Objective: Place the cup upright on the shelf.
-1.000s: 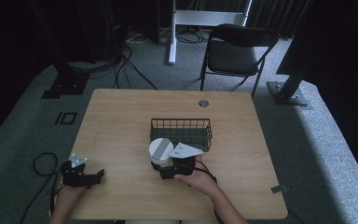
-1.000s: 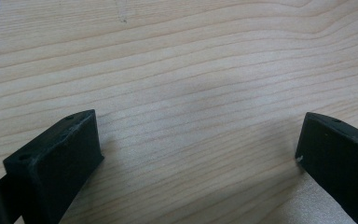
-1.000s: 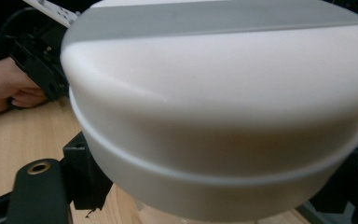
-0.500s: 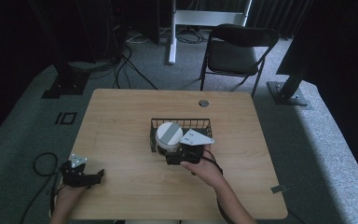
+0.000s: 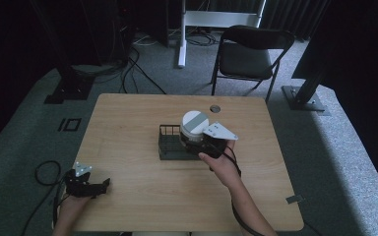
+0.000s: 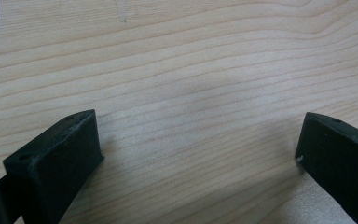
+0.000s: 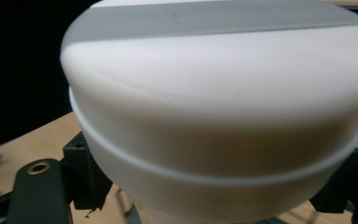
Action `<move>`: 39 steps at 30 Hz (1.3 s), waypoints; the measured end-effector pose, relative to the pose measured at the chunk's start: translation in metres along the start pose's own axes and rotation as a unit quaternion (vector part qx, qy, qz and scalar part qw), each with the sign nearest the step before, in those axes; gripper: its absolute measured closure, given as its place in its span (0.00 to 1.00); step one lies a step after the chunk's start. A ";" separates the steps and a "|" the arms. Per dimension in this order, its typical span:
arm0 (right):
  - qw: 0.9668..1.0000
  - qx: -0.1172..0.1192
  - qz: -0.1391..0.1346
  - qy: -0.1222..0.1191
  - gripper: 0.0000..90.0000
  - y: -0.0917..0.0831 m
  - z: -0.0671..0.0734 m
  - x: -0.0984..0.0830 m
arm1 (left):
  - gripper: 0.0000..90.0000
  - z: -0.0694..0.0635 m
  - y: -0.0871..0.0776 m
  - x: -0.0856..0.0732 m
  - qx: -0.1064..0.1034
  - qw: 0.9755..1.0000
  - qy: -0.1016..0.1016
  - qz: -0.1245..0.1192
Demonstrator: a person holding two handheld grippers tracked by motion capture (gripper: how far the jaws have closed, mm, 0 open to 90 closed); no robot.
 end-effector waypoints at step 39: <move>0.978 -0.173 0.118 0.011 0.20 0.045 -0.046 -0.057 | 0.00 0.000 0.000 0.000 0.000 1.000 0.000 0.001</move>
Point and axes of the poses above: each handheld gripper's, and its own axes: y roughly forward along the jaws, x roughly out of its top, z roughly to its left, the point moved 5 cm from there along y, roughly forward along the jaws, and after that the axes turned 7 degrees about -x, right-handed, at the moved point
